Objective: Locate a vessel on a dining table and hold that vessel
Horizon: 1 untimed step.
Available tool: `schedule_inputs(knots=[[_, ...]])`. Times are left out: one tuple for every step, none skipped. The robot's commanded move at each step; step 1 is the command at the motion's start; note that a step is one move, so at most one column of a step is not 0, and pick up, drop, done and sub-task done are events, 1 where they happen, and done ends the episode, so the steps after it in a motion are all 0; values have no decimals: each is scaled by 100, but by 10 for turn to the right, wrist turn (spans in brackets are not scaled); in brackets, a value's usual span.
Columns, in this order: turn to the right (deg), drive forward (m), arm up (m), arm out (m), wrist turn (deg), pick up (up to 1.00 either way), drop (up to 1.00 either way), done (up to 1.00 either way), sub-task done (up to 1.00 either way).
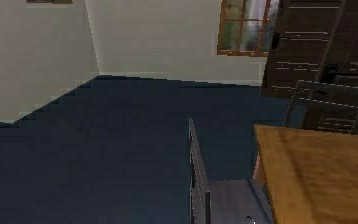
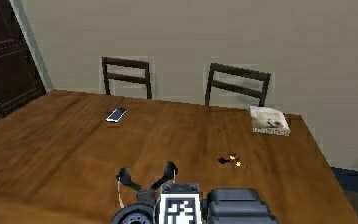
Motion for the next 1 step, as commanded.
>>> schedule_inputs(knots=[[0, 0, -30, 0, 0, 0, 0, 0, 0]])
